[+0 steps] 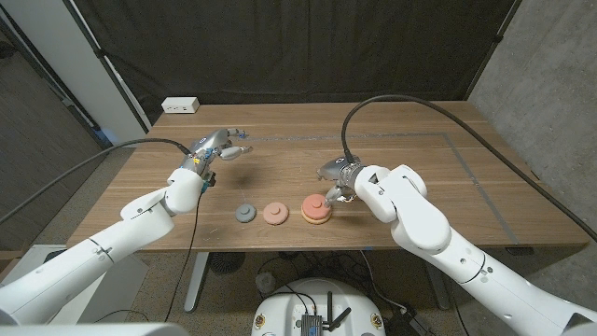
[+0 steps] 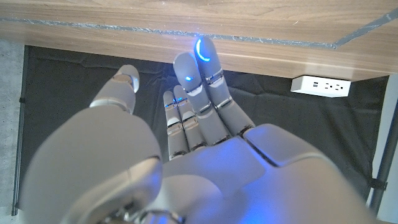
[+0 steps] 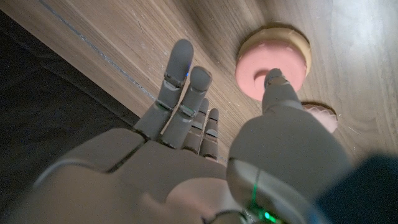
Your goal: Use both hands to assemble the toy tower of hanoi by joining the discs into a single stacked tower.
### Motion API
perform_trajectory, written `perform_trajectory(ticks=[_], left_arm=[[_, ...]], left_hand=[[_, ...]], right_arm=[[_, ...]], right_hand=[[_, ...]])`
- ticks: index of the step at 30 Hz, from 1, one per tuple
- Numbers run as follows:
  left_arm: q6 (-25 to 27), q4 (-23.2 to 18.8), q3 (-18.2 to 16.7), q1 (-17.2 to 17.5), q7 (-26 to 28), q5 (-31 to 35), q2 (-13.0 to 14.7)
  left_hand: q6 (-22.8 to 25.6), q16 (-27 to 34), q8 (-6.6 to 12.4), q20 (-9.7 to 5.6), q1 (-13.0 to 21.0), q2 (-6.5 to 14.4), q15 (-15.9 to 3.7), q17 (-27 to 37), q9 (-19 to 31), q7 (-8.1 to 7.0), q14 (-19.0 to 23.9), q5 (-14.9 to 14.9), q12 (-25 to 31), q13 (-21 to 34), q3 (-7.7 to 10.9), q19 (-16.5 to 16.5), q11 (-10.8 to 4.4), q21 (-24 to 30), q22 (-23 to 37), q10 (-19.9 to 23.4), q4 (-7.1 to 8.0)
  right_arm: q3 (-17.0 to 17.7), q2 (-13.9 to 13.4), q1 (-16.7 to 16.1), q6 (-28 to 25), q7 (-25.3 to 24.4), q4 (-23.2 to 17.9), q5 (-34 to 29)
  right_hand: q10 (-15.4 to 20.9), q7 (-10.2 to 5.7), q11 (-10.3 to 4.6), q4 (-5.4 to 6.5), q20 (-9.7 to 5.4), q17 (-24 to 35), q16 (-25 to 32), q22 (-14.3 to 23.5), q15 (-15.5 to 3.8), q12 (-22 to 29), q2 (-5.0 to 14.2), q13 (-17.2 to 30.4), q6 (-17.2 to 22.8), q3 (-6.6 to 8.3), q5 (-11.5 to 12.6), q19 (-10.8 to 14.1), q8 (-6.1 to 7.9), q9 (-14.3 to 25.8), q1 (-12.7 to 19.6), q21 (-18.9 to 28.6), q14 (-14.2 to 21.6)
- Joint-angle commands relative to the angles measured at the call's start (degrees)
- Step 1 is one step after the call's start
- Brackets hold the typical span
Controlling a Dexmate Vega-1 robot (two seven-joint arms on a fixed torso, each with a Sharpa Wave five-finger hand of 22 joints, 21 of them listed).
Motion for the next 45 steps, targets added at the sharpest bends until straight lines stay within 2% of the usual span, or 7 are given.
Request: perform_trajectory(ticks=[1,7,12,17,27,36,45], left_arm=[[3.29,-2.2,0.33,0.39,2.15,1.1,-2.33],[5.97,-2.44,2.29,-1.26,1.77,3.32,-3.21],[6.52,-3.08,2.25,-1.83,0.53,2.39,-3.29],[7.61,-5.54,2.01,-1.08,0.27,3.36,-1.92],[7.14,-5.33,0.99,-0.15,0.11,2.18,-1.29],[7.37,-5.2,1.05,-0.44,0.74,2.14,-2.03],[8.04,-4.69,2.44,-2.13,-0.23,2.95,-2.51]], left_hand=[[0.3,-0.18,-0.02,-6.2,-0.27,-0.25,-2.72,-0.2,0.28,-0.37,-0.39,0.04,-0.01,0.18,0.27,-0.54,0.01,0.35,0.14,-0.14,-0.01],[-0.04,-0.11,-0.14,-6.18,-0.29,-0.37,-2.73,-0.16,0.28,-0.41,-0.4,0.02,-0.13,0.15,0.27,-0.52,0.0,0.39,0.11,-0.4,-0.02],[-0.25,-0.03,-0.2,-6.19,-0.29,-0.44,-2.73,-0.11,0.28,-0.4,-0.37,0.02,-0.21,0.17,0.28,-0.51,0.07,0.41,0.09,-0.64,-0.03],[-0.31,-0.01,-0.21,-6.19,-0.32,-0.45,-2.73,-0.11,0.28,-0.37,-0.38,0.02,-0.18,0.18,0.29,-0.55,0.14,0.42,0.07,-0.6,-0.01],[-0.54,0.1,-0.23,-6.2,-0.38,-0.4,-2.72,-0.02,0.28,-0.31,-0.4,0.01,-0.28,0.16,0.38,-0.67,0.14,0.46,0.05,-0.94,0.06],[-0.92,0.05,-0.3,-6.19,-0.44,-0.44,-2.71,-0.06,0.28,-0.35,-0.63,0.03,-0.39,0.13,0.46,-0.82,0.22,0.48,0.03,-1.33,0.07],[-1.0,0.08,-0.26,-6.18,-0.56,-0.51,-2.72,-0.04,0.27,-0.32,-0.74,0.03,-0.36,0.09,0.49,-0.9,0.35,0.51,0.01,-1.36,0.09]], right_arm=[[7.4,-5.44,-7.19,-1.56,-8.68,-3.84,5.15],[10.64,-8.34,-10.49,-2.39,-14.17,-4.05,8.31],[12.05,-8.47,-12.57,-4.91,-17.58,-4.07,10.29],[12.51,-8.9,-15.92,-6.86,-24.07,-4.29,10.18],[11.52,-8.39,-17.36,-11.49,-25.4,-3.99,8.03],[13.18,-9.22,-20.32,-14.62,-28.25,-4.63,7.49],[16.34,-10.73,-24.46,-15.37,-35.44,-4.3,11.98]], right_hand=[[1.4,-0.31,-0.37,-0.57,-5.55,0.27,0.3,0.16,-2.04,0.73,0.52,0.46,1.44,0.54,0.0,0.94,0.68,0.37,1.69,0.59,0.48],[2.18,-0.31,-0.5,-0.69,-5.48,0.79,0.85,0.19,-2.03,0.96,0.85,0.8,1.89,0.86,0.16,1.31,0.86,0.58,2.49,0.8,1.04],[2.65,-0.27,-0.7,-0.75,-5.46,0.82,0.94,0.19,-2.03,1.04,0.93,1.14,1.96,1.02,0.28,1.5,0.76,0.57,3.08,0.97,1.14],[2.77,-0.63,-0.79,-0.71,-5.46,1.18,1.31,0.2,-2.03,1.01,1.01,1.38,1.99,1.11,0.35,1.63,0.68,0.57,3.38,1.1,1.54],[2.93,-1.18,-1.01,-0.58,-5.44,2.31,2.23,0.18,-1.98,0.92,0.98,1.77,3.43,1.21,0.45,1.81,1.12,0.62,3.52,1.28,2.26],[2.43,-1.33,-0.61,-0.51,-5.44,2.07,1.85,0.15,-2.01,0.57,0.9,2.14,3.26,1.32,0.51,1.74,0.86,0.64,3.58,1.36,1.59],[3.02,-1.46,-0.49,-0.58,-5.47,2.19,2.09,0.25,-2.01,0.73,0.95,2.41,3.24,1.46,0.57,1.95,0.74,0.65,3.95,1.58,1.74]])
